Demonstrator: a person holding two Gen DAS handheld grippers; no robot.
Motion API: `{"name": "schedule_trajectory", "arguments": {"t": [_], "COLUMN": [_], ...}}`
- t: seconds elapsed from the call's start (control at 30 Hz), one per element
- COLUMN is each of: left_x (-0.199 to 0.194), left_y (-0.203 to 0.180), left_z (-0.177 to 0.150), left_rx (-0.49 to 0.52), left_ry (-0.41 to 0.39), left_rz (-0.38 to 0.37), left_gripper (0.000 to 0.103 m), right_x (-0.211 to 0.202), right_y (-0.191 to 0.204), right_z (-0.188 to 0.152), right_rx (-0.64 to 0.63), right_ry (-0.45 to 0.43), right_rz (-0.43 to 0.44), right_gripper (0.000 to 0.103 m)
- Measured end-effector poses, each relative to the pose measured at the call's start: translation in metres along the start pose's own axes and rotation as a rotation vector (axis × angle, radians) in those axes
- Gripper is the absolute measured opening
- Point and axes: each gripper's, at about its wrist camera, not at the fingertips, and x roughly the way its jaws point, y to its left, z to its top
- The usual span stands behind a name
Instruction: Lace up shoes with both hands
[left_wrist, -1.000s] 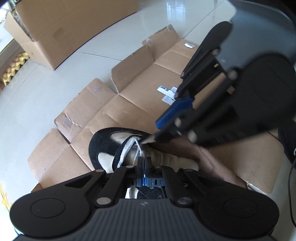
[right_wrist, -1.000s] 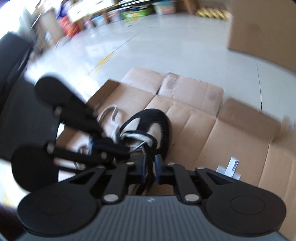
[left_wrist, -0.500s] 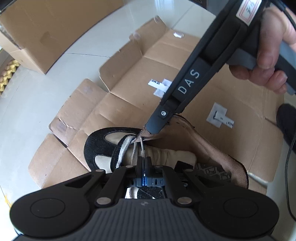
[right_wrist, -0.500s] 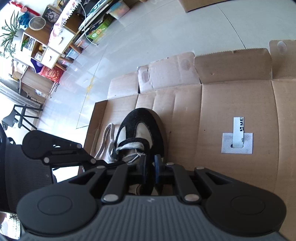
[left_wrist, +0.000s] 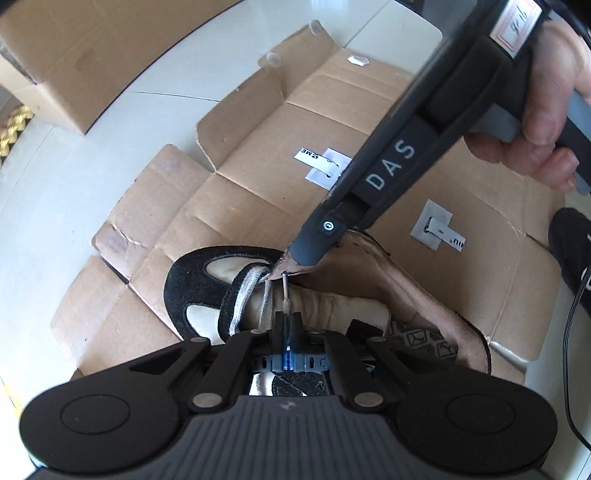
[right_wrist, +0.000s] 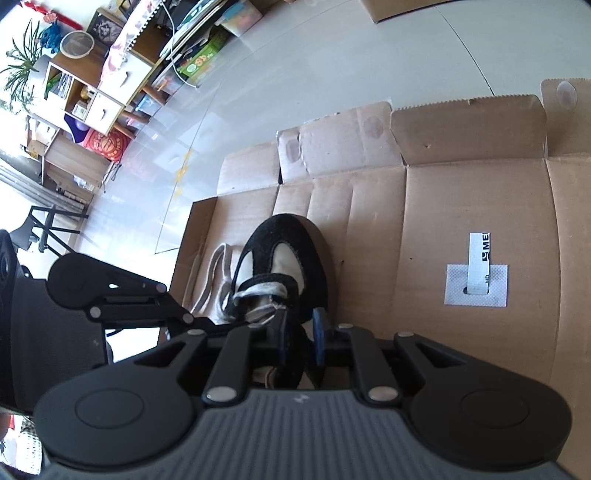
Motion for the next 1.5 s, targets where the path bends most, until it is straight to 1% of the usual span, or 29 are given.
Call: {"name": "schedule_trajectory", "arguments": {"t": [0.17,0.33,0.5,0.53,0.57,0.63,0.73,0.8,0.93,1.1,1.17,1.23,1.27,1.4,1.47,1.5], "left_x": [0.002,-0.001,-0.009,-0.01,-0.01,-0.009,-0.007,-0.008,-0.01,-0.011,-0.011,-0.012,-0.012,-0.013,-0.014,-0.016], "left_y": [0.005,0.006,-0.002,-0.002,0.0,0.003,0.004,0.003,0.001,0.0,-0.001,0.0,0.0,0.0,-0.002,-0.004], "left_z": [-0.001,-0.002,0.004,0.004,0.003,0.002,0.005,0.005,0.005,0.005,0.005,0.005,0.004,0.005,0.005,0.005], "left_rx": [-0.023,-0.072,-0.122,-0.129,-0.133,-0.138,-0.138,-0.137,-0.132,-0.121,-0.123,-0.126,-0.127,-0.141,-0.143,-0.131], "left_ry": [-0.006,-0.027,-0.076,-0.083,-0.087,-0.095,-0.098,-0.1,-0.099,-0.099,-0.097,-0.097,-0.098,-0.092,-0.087,-0.089], "left_rz": [-0.005,-0.023,-0.004,-0.006,-0.007,-0.005,-0.005,-0.004,0.0,0.006,0.008,0.008,0.008,0.002,0.0,0.017], "left_gripper": [0.0,0.0,0.0,0.0,0.0,0.0,0.0,0.0,0.0,0.0,0.0,0.001,0.001,0.009,0.031,0.047], "right_x": [0.0,0.0,-0.001,-0.002,-0.003,-0.005,-0.009,-0.008,0.0,0.011,0.014,0.015,0.015,0.013,0.011,0.01], "right_y": [0.001,0.005,0.013,0.013,0.012,0.012,0.005,0.0,-0.008,-0.006,-0.004,-0.002,-0.002,0.002,0.005,0.006], "right_z": [0.0,-0.001,0.0,0.001,0.002,0.005,0.01,0.012,0.013,0.015,0.016,0.017,0.017,0.015,0.015,0.014], "right_rx": [-0.007,-0.018,-0.051,-0.04,-0.028,-0.003,0.055,0.098,0.176,0.207,0.199,0.186,0.181,0.158,0.147,0.141], "right_ry": [0.002,0.009,0.032,0.037,0.041,0.051,0.039,0.03,0.021,0.013,0.015,0.007,0.004,-0.021,-0.033,-0.039], "right_rz": [-0.003,0.008,0.031,0.037,0.043,0.056,0.076,0.081,0.103,0.143,0.135,0.124,0.118,0.098,0.088,0.083], "right_gripper": [0.014,0.014,0.017,0.022,0.024,0.025,0.025,0.022,0.021,0.021,0.017,0.006,0.004,0.003,0.003,0.003]}}
